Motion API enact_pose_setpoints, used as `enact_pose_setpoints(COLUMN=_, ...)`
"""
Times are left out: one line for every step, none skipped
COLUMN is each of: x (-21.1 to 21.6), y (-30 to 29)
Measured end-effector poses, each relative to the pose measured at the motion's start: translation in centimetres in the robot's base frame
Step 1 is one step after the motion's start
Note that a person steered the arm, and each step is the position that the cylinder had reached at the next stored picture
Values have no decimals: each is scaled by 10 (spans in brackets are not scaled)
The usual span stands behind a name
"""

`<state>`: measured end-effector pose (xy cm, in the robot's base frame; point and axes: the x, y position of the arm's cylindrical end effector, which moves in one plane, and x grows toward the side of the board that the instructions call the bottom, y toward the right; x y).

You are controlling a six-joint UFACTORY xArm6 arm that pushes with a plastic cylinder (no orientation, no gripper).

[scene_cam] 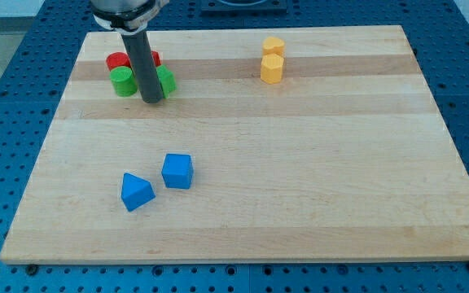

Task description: Push the green star into the green circle

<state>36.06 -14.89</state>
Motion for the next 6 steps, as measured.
enact_pose_setpoints(x=11, y=32)
enact_pose_setpoints(x=5, y=77)
enact_pose_setpoints(x=-27, y=77)
enact_pose_setpoints(x=-30, y=38)
enact_pose_setpoints(x=-29, y=7)
enact_pose_setpoints(x=-29, y=20)
